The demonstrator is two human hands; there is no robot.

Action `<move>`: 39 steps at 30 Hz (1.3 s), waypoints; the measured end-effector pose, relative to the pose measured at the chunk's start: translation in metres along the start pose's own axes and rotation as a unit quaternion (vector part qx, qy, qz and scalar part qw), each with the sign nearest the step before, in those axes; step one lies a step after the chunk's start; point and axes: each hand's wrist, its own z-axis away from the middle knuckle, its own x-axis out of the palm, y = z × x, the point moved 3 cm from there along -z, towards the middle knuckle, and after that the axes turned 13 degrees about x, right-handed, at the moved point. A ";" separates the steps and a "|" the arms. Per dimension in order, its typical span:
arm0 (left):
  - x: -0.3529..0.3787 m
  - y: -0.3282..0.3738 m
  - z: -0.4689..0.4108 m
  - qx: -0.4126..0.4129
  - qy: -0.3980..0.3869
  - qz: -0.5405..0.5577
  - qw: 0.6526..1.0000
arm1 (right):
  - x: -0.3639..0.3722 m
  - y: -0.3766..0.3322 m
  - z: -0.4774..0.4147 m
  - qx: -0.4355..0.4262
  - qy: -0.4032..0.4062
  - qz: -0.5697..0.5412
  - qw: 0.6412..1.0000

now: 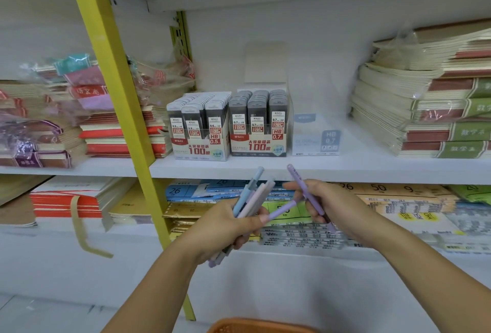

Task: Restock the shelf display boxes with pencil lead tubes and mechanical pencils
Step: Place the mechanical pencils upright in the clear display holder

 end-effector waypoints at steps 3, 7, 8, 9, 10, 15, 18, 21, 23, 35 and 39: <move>-0.006 0.004 0.003 -0.001 -0.006 0.060 0.998 | -0.007 -0.001 0.003 -0.021 0.024 -0.003 0.999; -0.014 0.008 0.004 0.015 -0.007 0.108 0.994 | -0.011 -0.004 0.014 -0.069 0.007 -0.005 0.998; -0.016 0.009 0.004 0.018 0.008 0.129 0.991 | -0.012 -0.005 0.015 -0.074 0.007 -0.019 0.997; -0.017 0.009 0.003 0.022 0.031 0.154 0.987 | -0.014 -0.007 0.016 -0.076 0.015 -0.021 0.997; -0.018 0.010 0.001 0.028 0.060 0.169 0.983 | -0.016 -0.008 0.016 -0.076 0.025 -0.016 0.997; -0.012 0.016 -0.003 0.073 0.133 0.044 0.987 | -0.012 -0.015 0.018 -0.068 0.039 0.031 0.996; -0.002 0.016 -0.003 0.066 0.126 -0.007 0.990 | -0.006 -0.018 0.019 -0.072 0.026 0.029 0.997; 0.001 0.018 0.000 0.063 0.157 -0.034 0.985 | -0.005 -0.024 0.020 -0.093 0.031 -0.036 0.995; 0.001 0.023 0.002 0.060 0.172 -0.020 0.983 | -0.007 -0.029 0.021 -0.115 0.033 -0.151 0.981; -0.012 0.077 -0.054 0.095 0.250 0.101 0.958 | -0.103 -0.153 0.009 -0.311 0.270 0.016 0.911; -0.011 0.084 -0.073 0.101 0.258 0.118 0.954 | -0.110 -0.170 -0.052 -0.230 0.246 0.200 0.920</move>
